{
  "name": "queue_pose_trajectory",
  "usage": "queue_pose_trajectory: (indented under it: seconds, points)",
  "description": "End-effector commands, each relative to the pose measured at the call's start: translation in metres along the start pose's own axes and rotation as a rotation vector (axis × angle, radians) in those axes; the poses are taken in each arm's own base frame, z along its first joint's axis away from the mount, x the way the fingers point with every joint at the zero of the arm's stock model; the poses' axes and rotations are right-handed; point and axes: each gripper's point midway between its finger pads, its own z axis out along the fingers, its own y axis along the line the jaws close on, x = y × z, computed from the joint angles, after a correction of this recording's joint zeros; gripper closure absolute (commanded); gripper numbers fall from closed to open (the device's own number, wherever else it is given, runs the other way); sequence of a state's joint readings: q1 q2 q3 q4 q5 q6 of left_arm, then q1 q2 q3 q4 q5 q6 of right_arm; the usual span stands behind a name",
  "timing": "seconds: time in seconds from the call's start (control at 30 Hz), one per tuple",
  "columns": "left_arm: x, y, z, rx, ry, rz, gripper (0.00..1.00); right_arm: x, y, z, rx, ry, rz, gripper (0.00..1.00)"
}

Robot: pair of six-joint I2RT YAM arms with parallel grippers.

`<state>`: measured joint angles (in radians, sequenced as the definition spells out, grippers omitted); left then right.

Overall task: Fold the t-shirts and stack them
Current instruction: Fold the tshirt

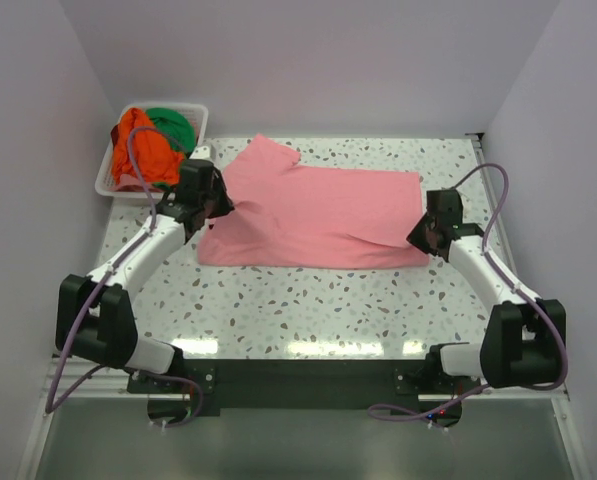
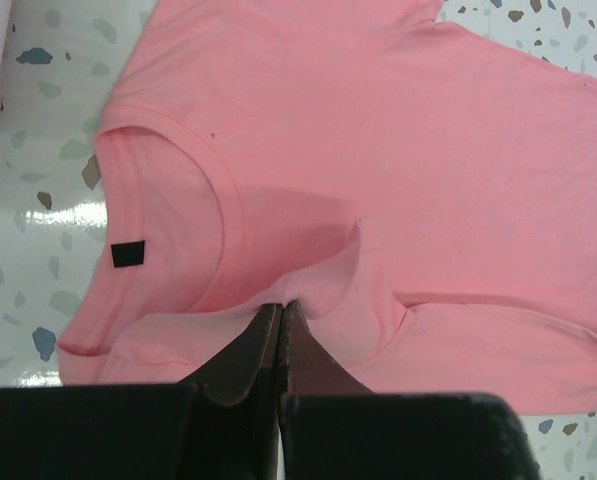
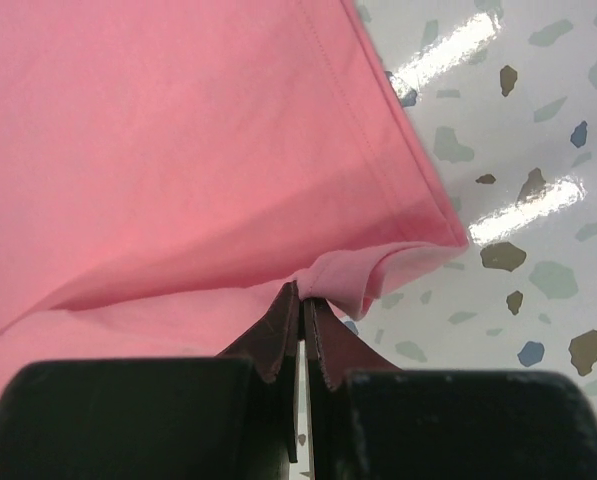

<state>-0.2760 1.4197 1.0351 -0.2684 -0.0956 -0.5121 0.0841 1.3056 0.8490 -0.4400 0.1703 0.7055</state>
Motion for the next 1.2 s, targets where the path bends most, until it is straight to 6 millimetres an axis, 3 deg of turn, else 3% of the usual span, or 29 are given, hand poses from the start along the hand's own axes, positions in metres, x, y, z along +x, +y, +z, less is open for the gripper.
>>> queue_pose_trajectory:
  seconds: [0.0, 0.4, 0.53, 0.73, 0.8, 0.83, 0.87, 0.9, 0.93, 0.97, 1.0, 1.03, 1.07, 1.1, 1.17]
  points:
    - [-0.041, -0.018, 0.003, 0.068, -0.1, 0.032, 1.0, -0.029, 0.015, 0.001, -0.025, -0.083, -0.009, 1.0]
    - [-0.033, -0.001, 0.045, 0.038, -0.025, 0.044, 1.0, -0.032, 0.015, 0.015, -0.006, -0.074, -0.011, 1.0]
    - [-0.032, 0.002, 0.069, 0.033, 0.006, 0.059, 1.0, -0.027, 0.014, 0.026, 0.01, -0.048, -0.011, 0.99]
    - [-0.019, 0.022, 0.098, -0.029, 0.09, 0.026, 1.0, -0.025, 0.014, 0.037, 0.023, -0.035, 0.002, 0.96]
    - [-0.011, 0.03, 0.106, -0.054, 0.123, 0.021, 1.0, -0.026, 0.011, 0.041, 0.043, -0.034, 0.011, 0.91]
    - [-0.016, 0.035, 0.108, -0.082, 0.116, 0.01, 1.0, -0.025, 0.01, 0.042, 0.051, -0.031, 0.013, 0.89]
    - [-0.013, 0.039, 0.108, -0.102, 0.129, 0.005, 0.97, -0.025, 0.008, 0.044, 0.066, -0.03, 0.017, 0.79]
    - [-0.01, 0.044, 0.111, -0.121, 0.139, -0.005, 0.75, -0.026, 0.006, 0.044, 0.078, -0.032, 0.021, 0.75]
    - [-0.012, 0.047, 0.112, -0.131, 0.139, -0.008, 0.63, -0.028, 0.003, 0.045, 0.1, -0.041, 0.021, 0.74]
    - [-0.012, 0.049, 0.112, -0.139, 0.142, -0.011, 0.48, -0.031, 0.003, 0.045, 0.108, -0.046, 0.023, 0.62]
    - [-0.012, 0.05, 0.112, -0.142, 0.143, -0.017, 0.25, -0.033, 0.001, 0.046, 0.118, -0.046, 0.027, 0.52]
    - [-0.016, 0.049, 0.112, -0.138, 0.138, -0.018, 0.2, -0.035, 0.003, 0.045, 0.118, -0.054, 0.029, 0.4]
    - [-0.017, 0.048, 0.111, -0.137, 0.136, -0.018, 0.05, -0.04, 0.005, 0.044, 0.116, -0.062, 0.034, 0.27]
    - [-0.02, 0.046, 0.11, -0.134, 0.131, -0.02, 0.0, -0.042, 0.007, 0.043, 0.112, -0.065, 0.035, 0.11]
    - [-0.026, 0.042, 0.106, -0.122, 0.126, -0.023, 0.0, -0.045, 0.017, 0.04, 0.065, -0.059, 0.026, 0.02]
